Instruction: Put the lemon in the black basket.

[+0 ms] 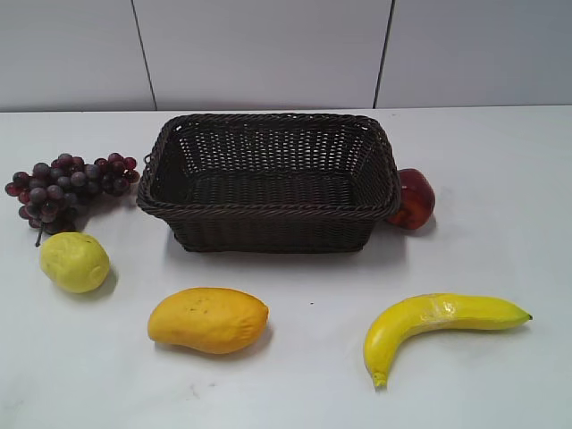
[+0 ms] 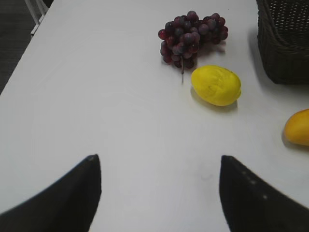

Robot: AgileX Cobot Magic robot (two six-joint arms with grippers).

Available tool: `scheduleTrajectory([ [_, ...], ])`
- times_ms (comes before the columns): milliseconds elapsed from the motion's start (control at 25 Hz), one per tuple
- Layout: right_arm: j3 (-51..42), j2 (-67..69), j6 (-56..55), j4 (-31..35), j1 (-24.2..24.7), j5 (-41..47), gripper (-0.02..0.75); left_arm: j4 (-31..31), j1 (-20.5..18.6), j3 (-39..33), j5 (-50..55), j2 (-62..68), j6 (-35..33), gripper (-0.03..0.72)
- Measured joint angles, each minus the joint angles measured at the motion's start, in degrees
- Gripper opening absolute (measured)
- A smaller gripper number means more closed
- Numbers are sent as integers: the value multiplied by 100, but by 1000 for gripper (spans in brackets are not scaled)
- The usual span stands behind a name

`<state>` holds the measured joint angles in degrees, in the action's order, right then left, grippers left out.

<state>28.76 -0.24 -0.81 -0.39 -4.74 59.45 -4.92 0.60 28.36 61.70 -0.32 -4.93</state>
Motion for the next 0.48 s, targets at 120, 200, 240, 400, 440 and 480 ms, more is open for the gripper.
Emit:
scheduleTrajectory([
  [120,0,0,0,0,0,0,486,0,0,0,0,0,0,564],
  [200,0,0,0,0,0,0,486,0,0,0,0,0,0,564],
  [240,0,0,0,0,0,0,486,0,0,0,0,0,0,564],
  [400,0,0,0,0,0,0,486,0,0,6,-46,0,-11,564],
  [440,0,0,0,0,0,0,486,-13,0,31,-94,0,-16,564],
  [480,0,0,0,0,0,0,486,-37,0,86,-166,28,-16,564],
])
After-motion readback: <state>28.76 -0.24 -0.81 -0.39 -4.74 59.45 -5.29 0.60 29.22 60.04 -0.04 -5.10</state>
